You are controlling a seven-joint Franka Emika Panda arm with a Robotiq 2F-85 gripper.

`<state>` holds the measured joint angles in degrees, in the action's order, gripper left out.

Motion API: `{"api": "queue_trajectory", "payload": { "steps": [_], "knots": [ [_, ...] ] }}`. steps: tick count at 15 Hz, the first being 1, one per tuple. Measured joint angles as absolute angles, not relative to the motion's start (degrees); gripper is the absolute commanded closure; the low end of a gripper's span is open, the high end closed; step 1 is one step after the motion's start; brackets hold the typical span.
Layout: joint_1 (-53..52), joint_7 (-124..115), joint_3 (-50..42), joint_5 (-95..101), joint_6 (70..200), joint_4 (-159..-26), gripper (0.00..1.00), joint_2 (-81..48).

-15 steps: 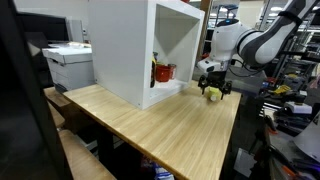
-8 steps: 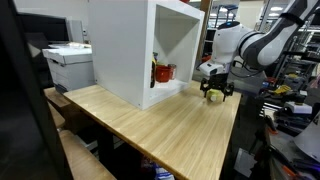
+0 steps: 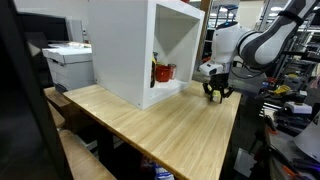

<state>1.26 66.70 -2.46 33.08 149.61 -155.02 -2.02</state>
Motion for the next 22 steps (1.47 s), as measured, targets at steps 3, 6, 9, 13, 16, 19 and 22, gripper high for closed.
{"api": "queue_trajectory", "payload": {
  "steps": [3,6,9,13,16,19,22],
  "knots": [
    [1.2,69.5,-1.6,25.7,146.2,-154.4,0.90,-1.7],
    [1.1,71.4,-0.8,19.4,141.9,-153.5,0.90,-0.6],
    [1.1,71.6,-0.8,17.5,140.2,-153.1,0.90,1.0],
    [1.1,74.2,-1.0,13.2,138.0,-153.1,0.90,4.3],
    [1.1,78.6,-1.7,8.0,134.9,-153.0,0.90,7.4],
    [0.9,81.8,-3.0,4.0,130.9,-152.6,0.90,11.2],
    [0.6,82.8,-4.4,2.4,127.3,-151.9,0.90,14.3]
  ]
}}
